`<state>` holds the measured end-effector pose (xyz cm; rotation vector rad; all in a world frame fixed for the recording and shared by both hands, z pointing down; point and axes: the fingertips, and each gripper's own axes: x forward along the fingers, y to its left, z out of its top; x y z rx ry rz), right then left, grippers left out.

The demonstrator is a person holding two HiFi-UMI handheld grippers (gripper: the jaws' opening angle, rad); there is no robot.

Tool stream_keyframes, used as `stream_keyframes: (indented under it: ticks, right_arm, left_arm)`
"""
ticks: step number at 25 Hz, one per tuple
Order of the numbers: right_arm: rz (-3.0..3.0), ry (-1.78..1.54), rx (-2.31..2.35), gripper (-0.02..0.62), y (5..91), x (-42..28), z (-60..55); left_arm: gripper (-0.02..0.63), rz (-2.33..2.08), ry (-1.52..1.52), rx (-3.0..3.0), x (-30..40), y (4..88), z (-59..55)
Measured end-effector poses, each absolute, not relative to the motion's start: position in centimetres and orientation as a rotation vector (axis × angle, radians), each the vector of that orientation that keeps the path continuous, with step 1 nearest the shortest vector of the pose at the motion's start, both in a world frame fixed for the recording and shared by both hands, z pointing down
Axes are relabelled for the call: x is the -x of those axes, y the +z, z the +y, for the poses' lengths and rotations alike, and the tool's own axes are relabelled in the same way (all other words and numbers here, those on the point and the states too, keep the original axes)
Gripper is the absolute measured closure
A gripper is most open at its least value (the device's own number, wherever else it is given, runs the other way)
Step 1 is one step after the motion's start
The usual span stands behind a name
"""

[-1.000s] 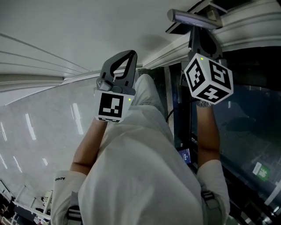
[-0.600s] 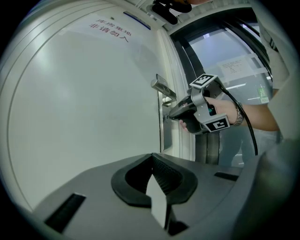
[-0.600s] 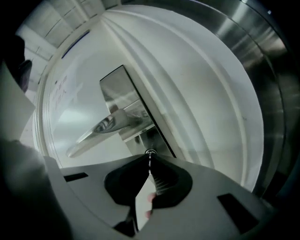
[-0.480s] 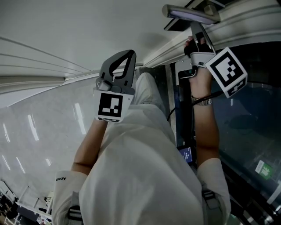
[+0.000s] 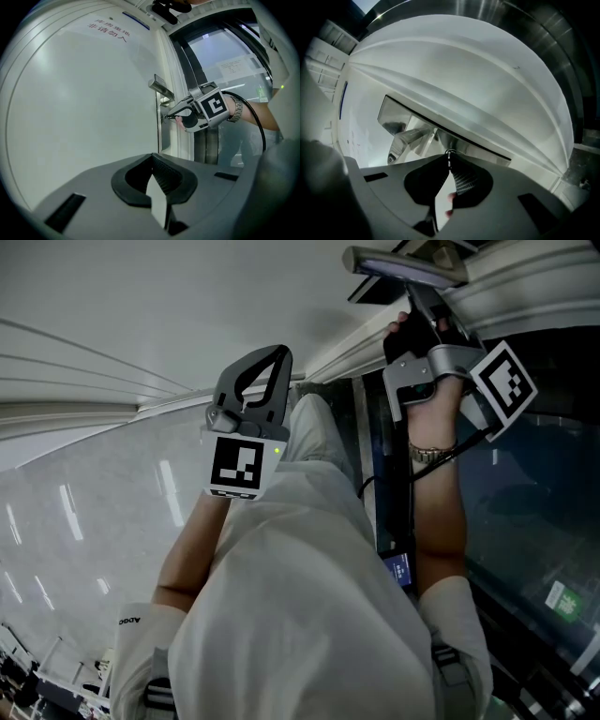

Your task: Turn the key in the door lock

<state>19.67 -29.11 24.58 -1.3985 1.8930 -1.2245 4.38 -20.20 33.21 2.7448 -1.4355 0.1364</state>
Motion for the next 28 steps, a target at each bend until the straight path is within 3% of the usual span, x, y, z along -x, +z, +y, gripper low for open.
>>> stream_keyframes:
  ticks: [9,11,12,16,28]
  right_arm:
    - [1.981,-1.177,1.391,0.58,24.7,-19.6,-29.2]
    - [2.056,-1.158,1.389,0.568,24.7,-19.2,-29.2]
    - [2.111,-1.132,1.392,0.531,24.5,-18.8,-29.1]
    - [2.341,-0.949,1.485,0.457,24.3,-17.5,-28.6]
    - [2.69,-0.369,1.912,0.451,24.7,-18.4,-27.1]
  left_arm:
    - [0.598,-1.423,0.13,-2.756,-4.7,33.1,-20.4]
    - [0.598,-1.417,0.134,-2.758,-4.7,33.2,-20.5]
    - [0.598,-1.412,0.136,-2.759,-4.8,33.3,-20.5]
    - [0.598,-1.4,0.142,-2.764,-5.1,33.4,-20.5]
    - [0.598,-1.408,0.139,-2.754,-4.5,33.6,-20.6]
